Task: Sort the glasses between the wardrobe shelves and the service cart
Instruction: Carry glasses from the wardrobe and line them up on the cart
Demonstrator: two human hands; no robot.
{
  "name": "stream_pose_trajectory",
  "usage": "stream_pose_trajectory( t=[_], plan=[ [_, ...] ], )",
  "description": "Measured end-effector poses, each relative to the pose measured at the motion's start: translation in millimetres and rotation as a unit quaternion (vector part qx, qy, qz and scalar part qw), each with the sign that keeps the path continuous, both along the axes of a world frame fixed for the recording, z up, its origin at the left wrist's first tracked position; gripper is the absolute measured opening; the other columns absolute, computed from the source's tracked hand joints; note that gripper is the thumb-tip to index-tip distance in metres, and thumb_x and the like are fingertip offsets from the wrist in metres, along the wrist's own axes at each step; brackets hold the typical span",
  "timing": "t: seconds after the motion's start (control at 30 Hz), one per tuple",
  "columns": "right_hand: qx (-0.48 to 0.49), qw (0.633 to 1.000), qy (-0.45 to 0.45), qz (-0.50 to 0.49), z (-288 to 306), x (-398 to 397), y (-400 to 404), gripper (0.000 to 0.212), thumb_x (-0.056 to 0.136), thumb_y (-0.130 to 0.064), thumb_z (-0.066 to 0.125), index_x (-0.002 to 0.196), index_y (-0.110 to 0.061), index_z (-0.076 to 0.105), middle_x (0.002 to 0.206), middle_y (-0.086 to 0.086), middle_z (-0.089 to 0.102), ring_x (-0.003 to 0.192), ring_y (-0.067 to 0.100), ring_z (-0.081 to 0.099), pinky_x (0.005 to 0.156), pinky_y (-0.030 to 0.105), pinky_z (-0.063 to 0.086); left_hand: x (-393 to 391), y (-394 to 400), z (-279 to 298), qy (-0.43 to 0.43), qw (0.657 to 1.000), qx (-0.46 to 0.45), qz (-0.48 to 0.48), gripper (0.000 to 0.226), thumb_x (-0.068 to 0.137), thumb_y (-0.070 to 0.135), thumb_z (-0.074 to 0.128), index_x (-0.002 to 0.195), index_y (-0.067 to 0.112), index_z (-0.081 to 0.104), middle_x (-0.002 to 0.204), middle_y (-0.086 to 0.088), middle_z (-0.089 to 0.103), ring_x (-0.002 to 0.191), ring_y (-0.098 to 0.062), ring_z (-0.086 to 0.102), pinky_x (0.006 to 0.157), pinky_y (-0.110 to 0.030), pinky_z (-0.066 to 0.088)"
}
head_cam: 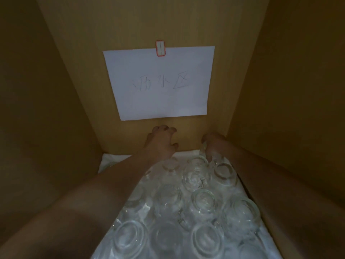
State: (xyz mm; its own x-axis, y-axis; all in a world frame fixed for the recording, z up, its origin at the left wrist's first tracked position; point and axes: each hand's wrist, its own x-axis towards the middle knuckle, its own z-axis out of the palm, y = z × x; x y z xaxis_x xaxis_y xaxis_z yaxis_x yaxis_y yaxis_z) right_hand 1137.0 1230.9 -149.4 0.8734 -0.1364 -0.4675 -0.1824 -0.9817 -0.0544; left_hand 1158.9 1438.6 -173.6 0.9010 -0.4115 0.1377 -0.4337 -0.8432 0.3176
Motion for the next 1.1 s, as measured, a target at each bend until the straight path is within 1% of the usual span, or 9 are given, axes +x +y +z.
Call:
stream_pose_trajectory(
  t=[0.17, 0.23, 0.33, 0.47, 0.63, 0.73, 0.83, 0.97, 1.1],
  plan=[
    [-0.017, 0.999, -0.041, 0.000, 17, -12, 5, 0.098, 0.081, -0.017, 0.085, 0.159, -0.013, 0.025, 0.155, 0.011, 0.040, 0.134, 0.027, 0.051, 0.103, 0.038, 0.051, -10, 3, 13, -0.017, 1.000, 0.012, 0.008, 0.061, 0.092, 0.043, 0.064, 0.147, 0.024, 0.047, 0.148, -0.008, 0.046, 0.135, -0.030, 0.037, 0.105, -0.043, 0.043],
    [-0.006, 0.996, -0.084, -0.002, 25, -18, 8, 0.093, 0.078, -0.012, 0.086, 0.155, -0.013, 0.035, 0.148, 0.011, 0.048, 0.126, 0.029, 0.056, 0.098, 0.039, 0.055, -16, 4, 19, -0.031, 0.999, 0.025, 0.021, 0.060, 0.092, 0.045, 0.062, 0.146, 0.024, 0.047, 0.148, -0.007, 0.046, 0.135, -0.031, 0.038, 0.104, -0.044, 0.043],
    [0.008, 0.982, -0.188, -0.001, 37, -26, 12, 0.073, 0.072, -0.003, 0.082, 0.139, -0.014, 0.056, 0.133, 0.009, 0.058, 0.112, 0.026, 0.063, 0.089, 0.035, 0.057, -25, 6, 27, -0.036, 0.998, 0.035, 0.049, 0.058, 0.093, 0.045, 0.060, 0.145, 0.024, 0.048, 0.147, -0.008, 0.047, 0.135, -0.031, 0.038, 0.104, -0.046, 0.042],
    [0.060, 0.957, -0.283, 0.001, 54, -36, 20, 0.075, 0.067, -0.006, 0.081, 0.137, -0.021, 0.058, 0.127, 0.007, 0.060, 0.106, 0.025, 0.063, 0.071, 0.026, 0.049, -33, 17, 35, -0.055, 0.996, 0.049, 0.057, 0.057, 0.092, 0.045, 0.060, 0.144, 0.023, 0.049, 0.145, -0.009, 0.047, 0.134, -0.032, 0.038, 0.103, -0.046, 0.043],
    [0.186, 0.919, -0.346, -0.036, 65, -40, 38, 0.090, 0.057, -0.018, 0.094, 0.139, -0.025, 0.058, 0.132, 0.001, 0.062, 0.111, 0.021, 0.063, 0.082, 0.028, 0.056, -34, 46, 35, -0.059, 0.993, 0.038, 0.091, 0.058, 0.090, 0.046, 0.061, 0.142, 0.025, 0.051, 0.145, -0.008, 0.048, 0.133, -0.032, 0.040, 0.100, -0.046, 0.044],
    [0.288, 0.881, -0.366, -0.084, 62, -40, 55, 0.091, 0.051, -0.025, 0.099, 0.135, -0.026, 0.062, 0.130, -0.003, 0.063, 0.109, 0.017, 0.064, 0.081, 0.024, 0.053, -37, 68, 30, -0.052, 0.990, 0.045, 0.121, 0.055, 0.088, 0.047, 0.061, 0.139, 0.027, 0.053, 0.137, -0.007, 0.053, 0.127, -0.032, 0.044, 0.093, -0.045, 0.045],
    [0.396, 0.828, -0.370, -0.143, 55, -41, 75, 0.086, 0.050, -0.027, 0.100, 0.128, -0.024, 0.066, 0.125, -0.006, 0.064, 0.107, 0.016, 0.066, 0.083, 0.035, 0.062, -43, 90, 24, -0.037, 0.987, 0.046, 0.149, 0.053, 0.087, 0.042, 0.062, 0.137, 0.028, 0.053, 0.132, -0.006, 0.054, 0.123, -0.032, 0.046, 0.089, -0.043, 0.046],
    [0.528, 0.757, -0.335, -0.189, 47, -41, 100, 0.079, 0.053, -0.019, 0.099, 0.124, -0.026, 0.065, 0.121, -0.005, 0.065, 0.099, 0.018, 0.069, 0.060, 0.034, 0.063, -47, 120, 20, -0.001, 0.987, 0.037, 0.155, 0.055, 0.087, 0.029, 0.063, 0.140, 0.022, 0.054, 0.131, -0.012, 0.056, 0.123, -0.037, 0.050, 0.096, -0.044, 0.050],
    [0.619, 0.698, -0.288, -0.218, 41, -36, 118, 0.078, 0.058, -0.015, 0.098, 0.126, -0.021, 0.059, 0.120, 0.007, 0.068, 0.092, 0.021, 0.072, 0.068, 0.044, 0.065, -45, 143, 18, 0.075, 0.983, 0.025, 0.165, 0.057, 0.089, 0.019, 0.063, 0.145, 0.021, 0.051, 0.144, -0.011, 0.051, 0.129, -0.029, 0.052, 0.100, -0.034, 0.050]
  ],
)
